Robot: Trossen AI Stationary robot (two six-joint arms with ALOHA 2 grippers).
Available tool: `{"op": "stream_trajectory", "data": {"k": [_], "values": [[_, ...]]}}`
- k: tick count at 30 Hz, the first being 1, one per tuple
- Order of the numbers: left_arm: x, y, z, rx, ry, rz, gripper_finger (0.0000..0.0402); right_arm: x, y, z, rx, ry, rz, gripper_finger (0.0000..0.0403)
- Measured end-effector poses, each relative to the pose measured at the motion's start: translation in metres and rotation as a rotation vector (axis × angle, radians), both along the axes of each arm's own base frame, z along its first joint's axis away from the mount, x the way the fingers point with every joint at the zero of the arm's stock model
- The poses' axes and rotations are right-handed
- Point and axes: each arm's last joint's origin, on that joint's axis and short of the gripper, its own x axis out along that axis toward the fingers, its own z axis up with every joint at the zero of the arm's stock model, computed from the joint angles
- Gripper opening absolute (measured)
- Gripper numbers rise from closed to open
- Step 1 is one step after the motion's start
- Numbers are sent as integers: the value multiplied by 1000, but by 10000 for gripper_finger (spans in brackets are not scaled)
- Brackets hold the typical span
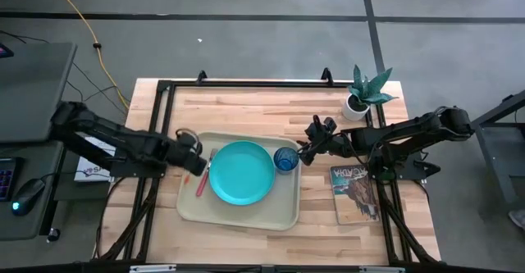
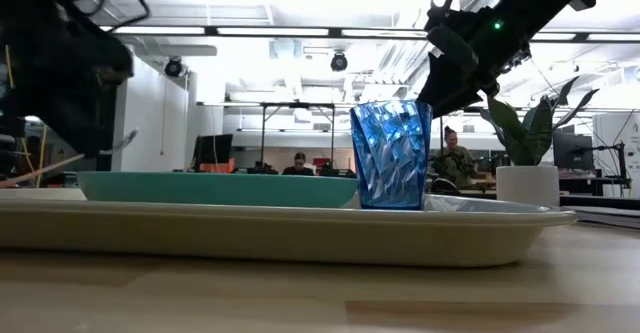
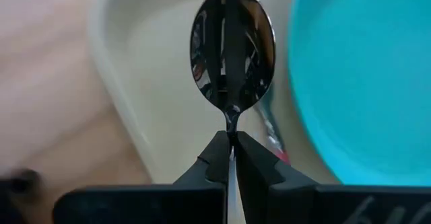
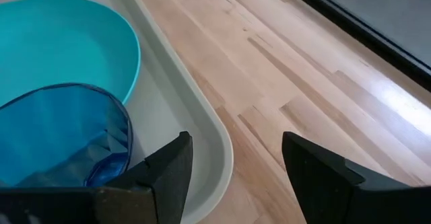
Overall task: Pick and place plate/cup/fork/spoon on tray
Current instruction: Put the orange spoon to the left side of the pink fork on the gray serving tray
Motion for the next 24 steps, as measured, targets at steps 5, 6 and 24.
{"op": "stream_trajectory", "data": {"k": [5, 6, 24], "values": [[5, -19, -4, -32, -50, 15, 0, 0, -1, 1, -20, -6, -20, 220], [7, -21, -6, -35, -39, 20, 0, 0, -1, 1, -21, -6, -19, 220], [37, -27, -52, -61, 162, 49, 12, 0, -1, 1, -15, -10, -16, 220]]}}
